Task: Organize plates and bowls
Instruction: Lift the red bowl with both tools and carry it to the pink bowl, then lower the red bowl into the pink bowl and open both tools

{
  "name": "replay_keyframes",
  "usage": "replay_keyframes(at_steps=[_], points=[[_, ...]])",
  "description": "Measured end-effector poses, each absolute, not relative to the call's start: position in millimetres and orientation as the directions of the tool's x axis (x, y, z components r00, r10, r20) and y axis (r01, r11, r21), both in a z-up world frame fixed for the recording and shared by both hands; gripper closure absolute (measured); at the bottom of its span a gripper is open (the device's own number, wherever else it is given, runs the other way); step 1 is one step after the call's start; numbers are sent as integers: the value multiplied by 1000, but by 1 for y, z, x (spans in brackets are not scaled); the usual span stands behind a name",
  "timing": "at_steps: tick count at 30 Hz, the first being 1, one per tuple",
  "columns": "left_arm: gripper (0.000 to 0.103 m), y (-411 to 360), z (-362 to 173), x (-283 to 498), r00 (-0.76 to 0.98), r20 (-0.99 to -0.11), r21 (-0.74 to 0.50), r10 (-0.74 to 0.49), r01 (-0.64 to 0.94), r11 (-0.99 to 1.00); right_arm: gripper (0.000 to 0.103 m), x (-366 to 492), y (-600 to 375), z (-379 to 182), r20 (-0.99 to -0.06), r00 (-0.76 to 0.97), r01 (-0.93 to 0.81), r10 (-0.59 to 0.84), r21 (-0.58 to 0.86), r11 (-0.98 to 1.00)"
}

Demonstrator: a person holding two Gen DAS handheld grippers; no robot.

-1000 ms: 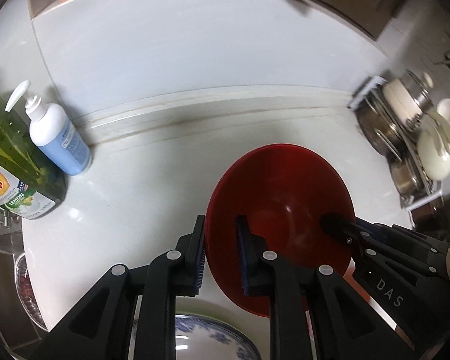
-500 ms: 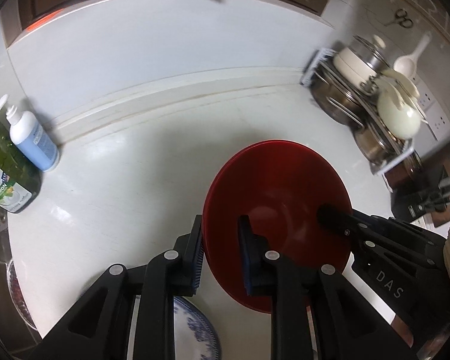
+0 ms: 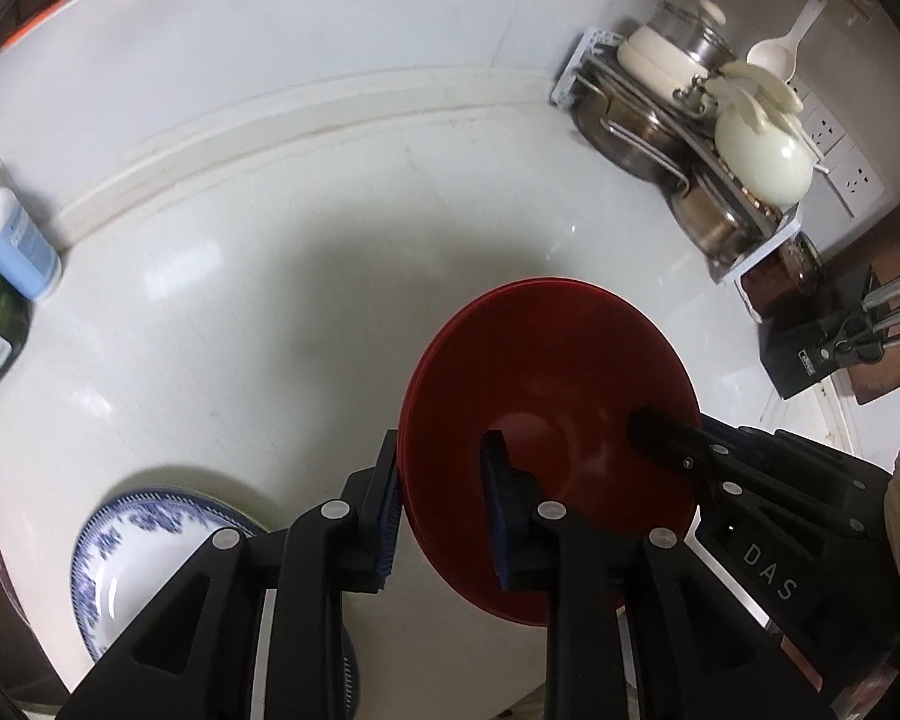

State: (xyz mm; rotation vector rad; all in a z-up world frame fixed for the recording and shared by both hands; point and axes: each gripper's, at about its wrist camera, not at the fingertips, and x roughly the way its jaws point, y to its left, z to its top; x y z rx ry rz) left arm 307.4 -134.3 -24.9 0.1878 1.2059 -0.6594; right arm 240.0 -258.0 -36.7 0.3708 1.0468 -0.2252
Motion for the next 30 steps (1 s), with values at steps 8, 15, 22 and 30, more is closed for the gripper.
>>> replay_keyframes(at_steps=[8, 15, 22, 30], points=[[79, -142, -43, 297, 182, -924, -182, -336, 563, 806, 91, 229, -266, -56, -891, 454, 354, 3, 183, 917], [79, -145, -61, 293, 158, -940, -168, -302, 557, 814, 89, 227, -269, -71, -901, 433, 347, 6, 173, 922], [79, -149, -73, 293, 148, -948, -162, -282, 540, 826, 89, 227, -275, -88, -914, 403, 340, 30, 180, 923], [74, -150, -78, 295, 155, -947, -162, -281, 523, 836, 89, 231, -273, -95, -916, 399, 306, 34, 168, 937]])
